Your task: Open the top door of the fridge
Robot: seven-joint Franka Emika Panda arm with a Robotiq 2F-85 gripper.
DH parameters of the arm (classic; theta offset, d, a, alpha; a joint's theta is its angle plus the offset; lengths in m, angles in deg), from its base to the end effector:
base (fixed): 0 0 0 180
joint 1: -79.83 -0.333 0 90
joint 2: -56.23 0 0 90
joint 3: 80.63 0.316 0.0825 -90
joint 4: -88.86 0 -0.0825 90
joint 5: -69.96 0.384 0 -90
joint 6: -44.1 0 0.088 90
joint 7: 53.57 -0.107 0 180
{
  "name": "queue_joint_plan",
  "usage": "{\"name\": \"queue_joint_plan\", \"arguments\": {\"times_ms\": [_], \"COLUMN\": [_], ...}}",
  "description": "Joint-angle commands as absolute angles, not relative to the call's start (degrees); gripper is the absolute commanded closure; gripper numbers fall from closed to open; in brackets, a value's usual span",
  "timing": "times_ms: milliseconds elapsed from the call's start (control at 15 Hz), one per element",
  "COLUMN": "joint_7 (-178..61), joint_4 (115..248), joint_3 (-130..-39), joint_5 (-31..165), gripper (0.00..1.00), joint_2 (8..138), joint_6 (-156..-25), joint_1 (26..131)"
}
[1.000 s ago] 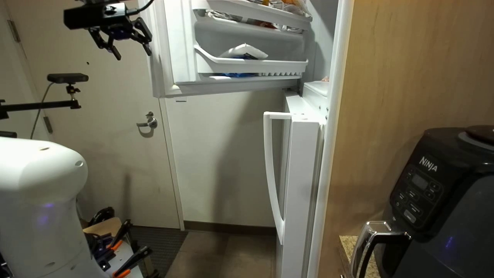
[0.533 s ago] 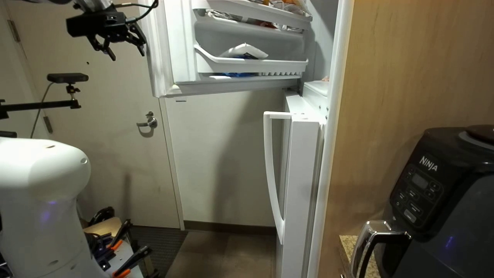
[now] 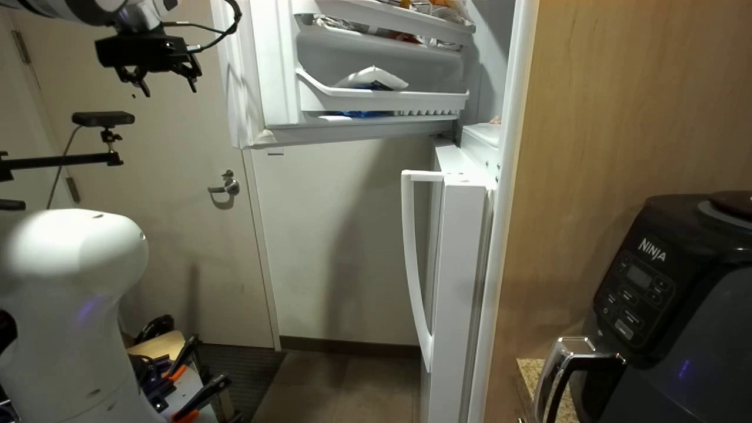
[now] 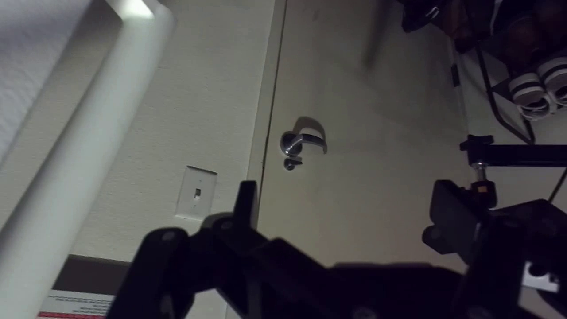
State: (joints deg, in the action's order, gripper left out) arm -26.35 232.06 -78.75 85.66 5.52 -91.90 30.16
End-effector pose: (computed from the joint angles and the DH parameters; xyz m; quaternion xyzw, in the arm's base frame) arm 0.2014 0.2648 0.6458 -0.7482 -0.5406 -0.3368 0.1858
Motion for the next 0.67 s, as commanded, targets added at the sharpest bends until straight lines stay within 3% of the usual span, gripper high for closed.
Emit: {"name": "queue_joint_plan", "arguments": {"times_ms": [0, 600], "joint_7": [-22.31, -17.84], "joint_4": [231.46, 227.46], "joint_3": [-83.09, -90.66], "joint_5": [87.86, 87.39], "gripper": [0.0, 0.0], "joint_2": [4.46, -0.92], "joint_6": [-90.05, -74.15], "joint_1": [24.99, 23.6]}}
